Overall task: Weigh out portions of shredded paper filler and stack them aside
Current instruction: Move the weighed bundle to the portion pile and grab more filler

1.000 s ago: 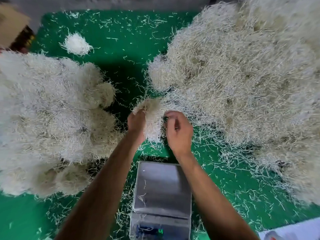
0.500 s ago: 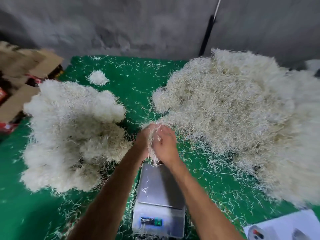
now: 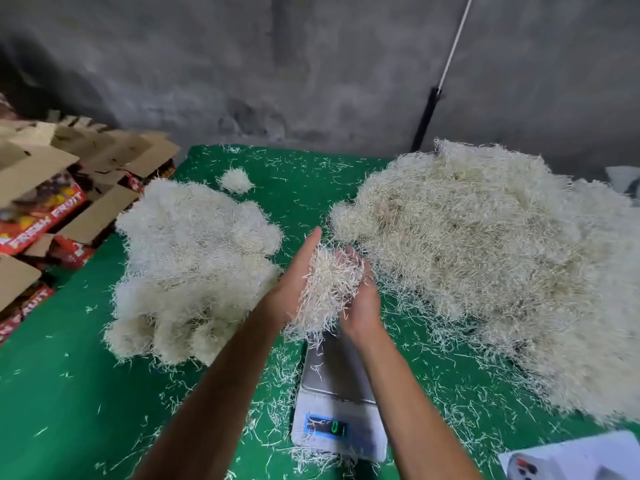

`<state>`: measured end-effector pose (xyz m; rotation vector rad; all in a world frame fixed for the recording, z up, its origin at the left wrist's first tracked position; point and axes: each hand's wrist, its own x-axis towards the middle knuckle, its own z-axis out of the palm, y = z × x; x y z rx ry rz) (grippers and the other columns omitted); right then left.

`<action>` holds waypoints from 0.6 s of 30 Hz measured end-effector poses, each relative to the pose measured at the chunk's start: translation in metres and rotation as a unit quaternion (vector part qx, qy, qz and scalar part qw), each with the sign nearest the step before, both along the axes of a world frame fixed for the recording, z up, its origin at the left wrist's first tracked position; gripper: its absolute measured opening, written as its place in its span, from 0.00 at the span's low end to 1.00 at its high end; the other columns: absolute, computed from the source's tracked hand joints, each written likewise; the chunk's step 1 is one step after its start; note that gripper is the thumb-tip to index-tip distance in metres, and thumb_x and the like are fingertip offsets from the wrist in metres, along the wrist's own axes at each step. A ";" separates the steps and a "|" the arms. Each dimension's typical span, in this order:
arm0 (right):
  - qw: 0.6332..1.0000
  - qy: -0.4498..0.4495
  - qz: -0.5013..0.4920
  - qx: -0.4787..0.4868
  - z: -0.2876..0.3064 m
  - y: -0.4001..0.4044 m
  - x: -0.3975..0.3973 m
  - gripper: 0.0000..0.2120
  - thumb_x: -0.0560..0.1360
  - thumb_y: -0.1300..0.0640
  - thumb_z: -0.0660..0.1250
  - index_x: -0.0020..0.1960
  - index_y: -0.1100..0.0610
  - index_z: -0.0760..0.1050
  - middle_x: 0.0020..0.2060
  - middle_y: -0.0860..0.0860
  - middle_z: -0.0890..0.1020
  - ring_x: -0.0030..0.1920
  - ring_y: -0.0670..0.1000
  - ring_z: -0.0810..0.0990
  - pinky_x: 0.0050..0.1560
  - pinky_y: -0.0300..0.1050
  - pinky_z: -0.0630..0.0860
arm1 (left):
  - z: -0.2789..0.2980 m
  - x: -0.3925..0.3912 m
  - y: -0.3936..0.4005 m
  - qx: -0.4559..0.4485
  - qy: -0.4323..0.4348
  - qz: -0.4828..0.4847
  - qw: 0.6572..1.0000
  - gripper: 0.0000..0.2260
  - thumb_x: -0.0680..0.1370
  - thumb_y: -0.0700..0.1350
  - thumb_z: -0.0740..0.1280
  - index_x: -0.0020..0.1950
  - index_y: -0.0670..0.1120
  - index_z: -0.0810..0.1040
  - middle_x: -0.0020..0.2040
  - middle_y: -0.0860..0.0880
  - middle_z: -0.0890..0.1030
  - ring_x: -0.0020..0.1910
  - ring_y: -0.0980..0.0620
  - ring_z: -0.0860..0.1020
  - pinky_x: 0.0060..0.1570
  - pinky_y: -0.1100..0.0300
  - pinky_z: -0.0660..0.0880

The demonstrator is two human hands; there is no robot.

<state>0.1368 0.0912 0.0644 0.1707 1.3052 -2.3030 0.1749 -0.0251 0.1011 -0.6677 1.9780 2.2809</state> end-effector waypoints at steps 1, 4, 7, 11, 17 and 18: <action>1.000 0.003 0.018 -0.009 0.006 -0.008 0.011 0.21 0.86 0.47 0.58 0.72 0.56 0.75 0.65 0.59 0.82 0.68 0.62 0.78 0.71 0.63 0.72 | 0.004 0.001 0.002 0.023 0.013 0.019 0.999 0.17 0.68 0.80 0.61 0.53 0.79 0.77 0.57 0.72 0.77 0.58 0.64 0.75 0.60 0.51 0.68; 0.998 0.051 0.033 -0.010 0.013 -0.028 0.037 0.30 0.80 0.35 0.63 0.70 0.58 0.76 0.61 0.60 0.83 0.64 0.58 0.81 0.72 0.62 0.72 | 0.002 -0.006 0.013 -0.027 0.042 0.135 0.990 0.23 0.75 0.66 0.64 0.61 0.53 0.82 0.57 0.47 0.84 0.57 0.45 0.82 0.60 0.42 0.78; 0.988 0.113 0.026 0.102 0.013 -0.026 0.040 0.27 0.79 0.29 0.59 0.67 0.44 0.77 0.61 0.46 0.83 0.62 0.44 0.80 0.72 0.53 0.72 | -0.006 0.001 0.021 -0.130 0.091 0.155 0.975 0.10 0.82 0.57 0.58 0.57 0.60 0.77 0.57 0.51 0.83 0.53 0.50 0.81 0.49 0.53 0.76; 0.890 0.294 -0.081 0.338 0.001 -0.004 0.035 0.23 0.84 0.39 0.60 0.35 0.49 0.71 0.25 0.44 0.72 0.24 0.39 0.67 0.28 0.32 0.66 | -0.014 0.011 0.024 -0.135 0.043 0.069 0.988 0.11 0.83 0.61 0.56 0.61 0.63 0.74 0.65 0.54 0.78 0.57 0.60 0.77 0.59 0.54 0.73; 0.822 0.316 -0.095 0.464 0.001 0.024 0.005 0.26 0.84 0.46 0.63 0.31 0.56 0.66 0.30 0.41 0.62 0.25 0.50 0.62 0.25 0.46 0.66 | -0.024 0.041 0.010 -0.190 0.072 0.079 0.976 0.28 0.78 0.64 0.67 0.72 0.49 0.74 0.65 0.53 0.78 0.56 0.53 0.83 0.50 0.55 0.83; 0.852 0.271 -0.113 0.433 0.005 0.029 0.000 0.25 0.84 0.50 0.64 0.30 0.56 0.65 0.31 0.41 0.62 0.25 0.50 0.62 0.25 0.46 0.66 | -0.028 0.044 0.008 -0.160 0.066 0.101 0.980 0.25 0.79 0.62 0.67 0.69 0.47 0.77 0.61 0.50 0.81 0.50 0.52 0.85 0.44 0.56 0.83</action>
